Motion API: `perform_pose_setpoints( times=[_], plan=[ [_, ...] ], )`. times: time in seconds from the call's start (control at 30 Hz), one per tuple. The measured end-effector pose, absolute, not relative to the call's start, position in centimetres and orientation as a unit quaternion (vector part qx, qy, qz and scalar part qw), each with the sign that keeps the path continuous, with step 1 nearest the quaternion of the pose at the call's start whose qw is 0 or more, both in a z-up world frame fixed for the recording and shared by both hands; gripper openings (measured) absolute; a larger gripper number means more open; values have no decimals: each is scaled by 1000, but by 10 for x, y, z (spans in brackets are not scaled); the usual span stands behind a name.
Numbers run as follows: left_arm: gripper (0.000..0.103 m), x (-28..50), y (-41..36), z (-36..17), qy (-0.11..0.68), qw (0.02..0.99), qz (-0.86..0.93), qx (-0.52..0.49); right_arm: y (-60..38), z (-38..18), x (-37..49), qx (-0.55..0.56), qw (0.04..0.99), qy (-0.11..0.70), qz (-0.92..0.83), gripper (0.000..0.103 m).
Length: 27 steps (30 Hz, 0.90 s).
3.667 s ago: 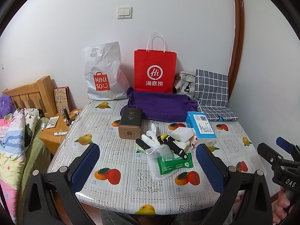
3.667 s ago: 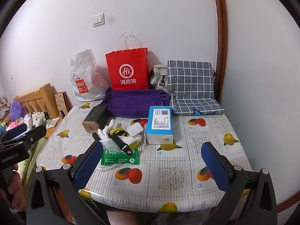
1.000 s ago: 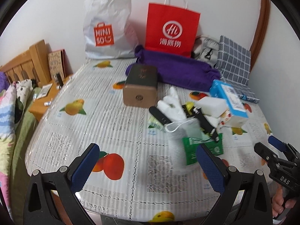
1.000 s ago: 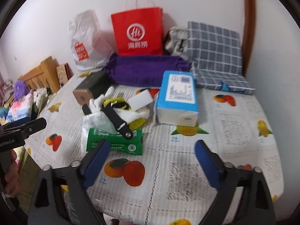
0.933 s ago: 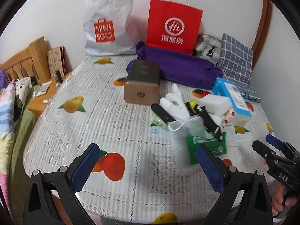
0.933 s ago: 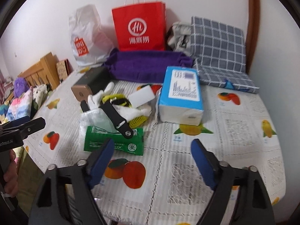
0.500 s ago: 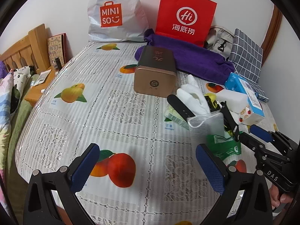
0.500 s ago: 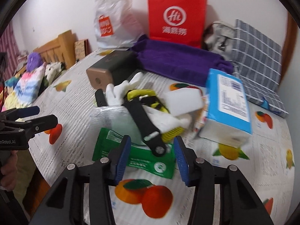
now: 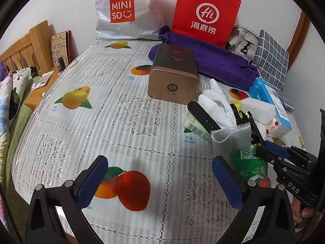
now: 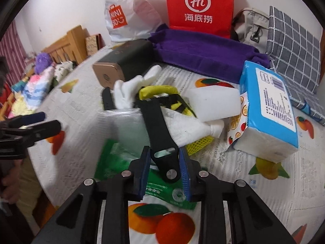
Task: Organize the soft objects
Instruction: 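Move the right tool toward the black watch strap while the left tool approaches the white mesh bag, then close the right tool on the black watch strap while the left tool grasps the white mesh bag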
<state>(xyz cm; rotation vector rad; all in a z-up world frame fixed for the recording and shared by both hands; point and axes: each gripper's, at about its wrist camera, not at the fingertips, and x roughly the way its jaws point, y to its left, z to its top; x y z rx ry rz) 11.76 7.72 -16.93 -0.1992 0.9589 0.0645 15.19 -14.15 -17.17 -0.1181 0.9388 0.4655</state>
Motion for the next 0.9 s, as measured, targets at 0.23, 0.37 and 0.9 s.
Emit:
perform_pose_setpoints(
  times=[0.23,0.37,0.9],
  plan=[
    [103,117,69,-164,458,884,30,-93,-157,-153,131,-42,876,424,226,27],
    [103,117,59,-162,457,884,21,-93,-174,-149,121,-38,881,418,218,27],
    [103,140,15,-174,469,877,-5,-103,-250,-191,112,-28,879,453,147,28]
  ],
)
